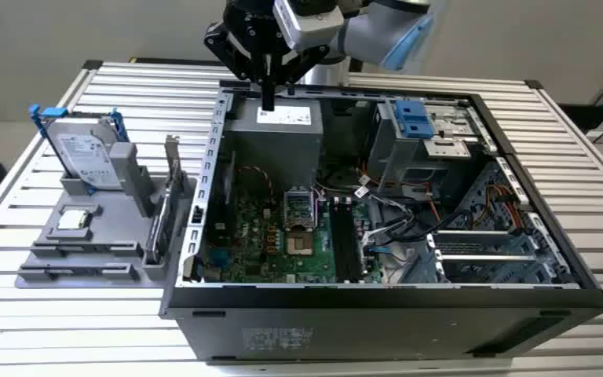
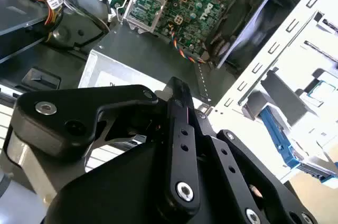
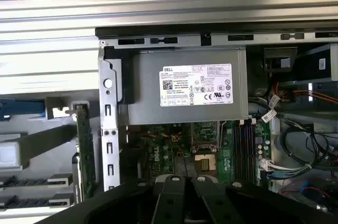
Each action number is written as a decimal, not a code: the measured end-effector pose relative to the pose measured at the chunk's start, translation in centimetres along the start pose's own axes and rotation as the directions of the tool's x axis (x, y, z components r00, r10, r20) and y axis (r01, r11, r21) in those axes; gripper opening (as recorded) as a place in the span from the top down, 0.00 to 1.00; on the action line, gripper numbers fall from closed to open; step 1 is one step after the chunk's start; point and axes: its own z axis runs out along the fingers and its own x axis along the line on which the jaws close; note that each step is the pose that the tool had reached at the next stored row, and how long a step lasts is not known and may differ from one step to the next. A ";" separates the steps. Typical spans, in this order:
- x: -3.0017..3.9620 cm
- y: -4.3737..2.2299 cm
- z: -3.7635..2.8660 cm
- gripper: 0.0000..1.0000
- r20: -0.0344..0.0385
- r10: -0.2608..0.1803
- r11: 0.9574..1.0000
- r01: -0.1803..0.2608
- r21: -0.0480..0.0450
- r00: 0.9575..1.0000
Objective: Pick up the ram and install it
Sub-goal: 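Reach for the ram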
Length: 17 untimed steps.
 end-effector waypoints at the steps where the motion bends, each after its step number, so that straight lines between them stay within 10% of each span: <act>1: 0.00 0.00 0.00 1.00 0.000 0.000 1.000 0.000 0.000 1.000; 17: 0.43 -0.05 -0.01 1.00 0.000 0.000 1.000 0.000 0.000 1.000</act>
